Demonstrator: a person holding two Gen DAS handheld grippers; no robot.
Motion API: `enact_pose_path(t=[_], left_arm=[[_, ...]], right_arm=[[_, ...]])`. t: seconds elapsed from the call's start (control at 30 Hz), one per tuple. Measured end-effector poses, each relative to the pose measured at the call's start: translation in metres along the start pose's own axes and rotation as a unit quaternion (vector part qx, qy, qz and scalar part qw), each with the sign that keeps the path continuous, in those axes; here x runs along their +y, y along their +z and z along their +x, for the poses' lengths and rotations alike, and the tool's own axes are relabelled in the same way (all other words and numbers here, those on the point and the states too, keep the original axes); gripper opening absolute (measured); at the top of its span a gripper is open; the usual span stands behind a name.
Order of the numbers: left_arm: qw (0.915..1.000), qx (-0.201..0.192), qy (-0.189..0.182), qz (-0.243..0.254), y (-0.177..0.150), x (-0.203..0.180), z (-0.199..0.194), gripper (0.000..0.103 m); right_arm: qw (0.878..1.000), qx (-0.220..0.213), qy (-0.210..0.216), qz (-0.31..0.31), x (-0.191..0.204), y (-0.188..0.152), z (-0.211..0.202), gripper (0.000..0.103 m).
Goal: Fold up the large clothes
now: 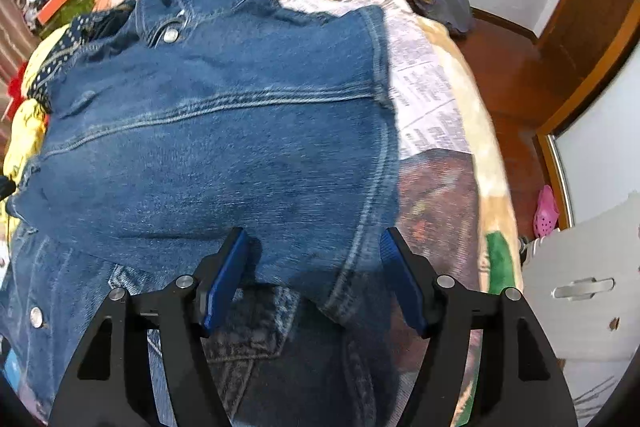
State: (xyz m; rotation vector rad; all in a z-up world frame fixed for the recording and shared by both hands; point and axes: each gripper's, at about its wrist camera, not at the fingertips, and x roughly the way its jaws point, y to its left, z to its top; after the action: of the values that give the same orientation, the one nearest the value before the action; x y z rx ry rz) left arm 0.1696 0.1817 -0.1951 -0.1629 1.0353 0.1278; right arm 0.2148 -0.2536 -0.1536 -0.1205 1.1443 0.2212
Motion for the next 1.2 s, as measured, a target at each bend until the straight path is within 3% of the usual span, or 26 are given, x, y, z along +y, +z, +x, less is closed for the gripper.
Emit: enact_pose_path(t=[0.23, 0.37, 0.5, 0.6, 0.8, 0.87, 0.93, 0.97, 1.0, 1.03, 1.07, 1.2], left_arm=[[0.9983, 0.014, -0.052, -0.022, -0.005, 0.003, -0.015, 0.064], [0.9939, 0.070, -0.084, -0.019, -0.022, -0.004, -0.002, 0.064], [0.9902, 0.109, -0.087, -0.013, -0.039, -0.010, 0.013, 0.064], [0.9833, 0.137, -0.117, -0.027, -0.051, -0.009, 0.023, 0.064], [0.9716, 0.149, -0.160, -0.090, -0.065, 0.002, 0.028, 0.064], [0.9718, 0.146, -0.166, -0.081, -0.069, -0.003, 0.023, 0.059], [0.9766, 0.136, -0.158, -0.053, -0.072, -0.012, 0.015, 0.052], [0.9769, 0.132, -0.163, -0.043, -0.072, -0.016, 0.012, 0.035], [0.9767, 0.131, -0.166, -0.035, -0.070, -0.021, 0.009, 0.032], [0.9801, 0.125, -0.152, -0.025, -0.068, -0.027, 0.004, 0.021], [0.9824, 0.119, -0.143, -0.017, -0.066, -0.031, 0.001, 0.009], [0.9866, 0.081, -0.142, -0.008, -0.047, -0.036, -0.019, 0.007]], right_arm=[[0.999, -0.017, 0.010, 0.032, -0.022, -0.016, -0.033, 0.065], [0.998, -0.007, 0.014, 0.054, -0.033, -0.032, -0.032, 0.065], [0.997, 0.014, 0.024, 0.077, -0.040, -0.049, -0.020, 0.065], [0.995, 0.027, 0.039, 0.085, -0.041, -0.059, -0.013, 0.065], [0.995, 0.018, 0.057, 0.080, -0.038, -0.067, -0.011, 0.061], [0.994, 0.016, 0.074, 0.077, -0.035, -0.068, -0.012, 0.048], [0.992, 0.018, 0.097, 0.080, -0.031, -0.068, -0.011, 0.028], [0.992, 0.019, 0.098, 0.077, -0.030, -0.068, -0.010, 0.026], [0.993, 0.019, 0.096, 0.070, -0.026, -0.067, -0.010, 0.018], [0.995, 0.018, 0.088, 0.054, -0.020, -0.064, -0.011, 0.012], [0.995, 0.017, 0.085, 0.044, -0.019, -0.063, -0.013, 0.012], [0.996, -0.011, 0.087, 0.016, -0.010, -0.050, -0.030, 0.011]])
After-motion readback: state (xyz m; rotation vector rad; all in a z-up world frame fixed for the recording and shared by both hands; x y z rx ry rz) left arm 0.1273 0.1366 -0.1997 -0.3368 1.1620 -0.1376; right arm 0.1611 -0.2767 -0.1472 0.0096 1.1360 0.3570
